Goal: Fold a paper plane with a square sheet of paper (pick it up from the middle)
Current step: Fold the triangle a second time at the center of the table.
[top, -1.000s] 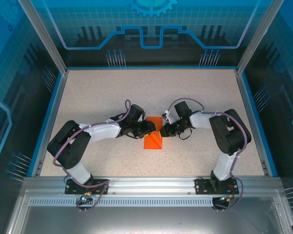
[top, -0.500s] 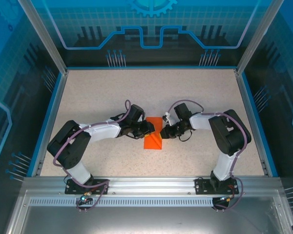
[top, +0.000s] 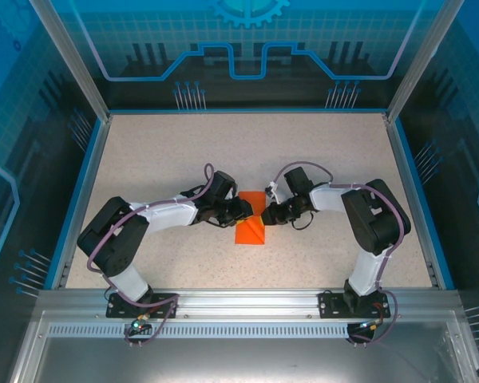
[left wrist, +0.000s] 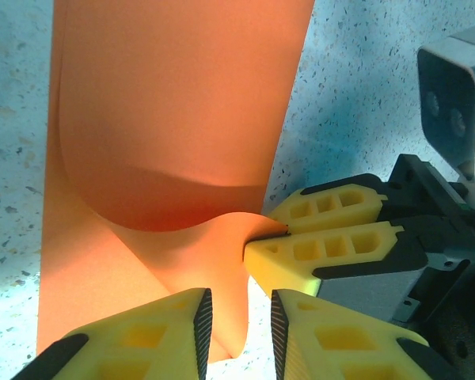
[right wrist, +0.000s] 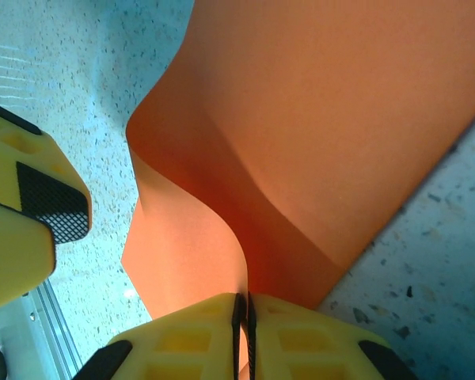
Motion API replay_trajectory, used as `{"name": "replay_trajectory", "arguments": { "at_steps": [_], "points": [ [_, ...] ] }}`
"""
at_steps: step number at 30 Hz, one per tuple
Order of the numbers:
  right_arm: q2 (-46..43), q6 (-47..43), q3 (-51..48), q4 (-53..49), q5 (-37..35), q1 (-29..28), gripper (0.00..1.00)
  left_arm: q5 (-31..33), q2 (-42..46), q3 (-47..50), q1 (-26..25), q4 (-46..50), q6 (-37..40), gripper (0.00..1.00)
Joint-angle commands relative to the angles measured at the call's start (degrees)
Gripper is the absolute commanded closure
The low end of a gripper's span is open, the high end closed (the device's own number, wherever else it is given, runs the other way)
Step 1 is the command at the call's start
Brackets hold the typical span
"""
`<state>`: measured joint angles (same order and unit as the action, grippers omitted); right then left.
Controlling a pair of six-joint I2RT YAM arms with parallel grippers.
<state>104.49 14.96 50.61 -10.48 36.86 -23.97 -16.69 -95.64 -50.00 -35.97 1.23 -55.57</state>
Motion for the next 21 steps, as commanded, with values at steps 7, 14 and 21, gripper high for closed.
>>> {"name": "replay_trajectory", "arguments": {
  "at_steps": [7,14,21],
  "points": [
    [0.21,-1.35,1.62,-1.83,0.32,-0.43,0.87,-0.1,-0.96,-0.82,-0.4,1.23,-0.16,0.71],
    [0.71,-1.49,1.29,-2.04,-0.14,-0.38,0.87,-1.05,-1.29,-0.8,-0.36,-0.08,-0.87,0.74],
    [0.74,-1.56,1.34,-2.18,-0.83,-0.38,0.87,-2.85,-3.32,0.18,-0.34,-5.13,-3.16,0.81]
  ]
}}
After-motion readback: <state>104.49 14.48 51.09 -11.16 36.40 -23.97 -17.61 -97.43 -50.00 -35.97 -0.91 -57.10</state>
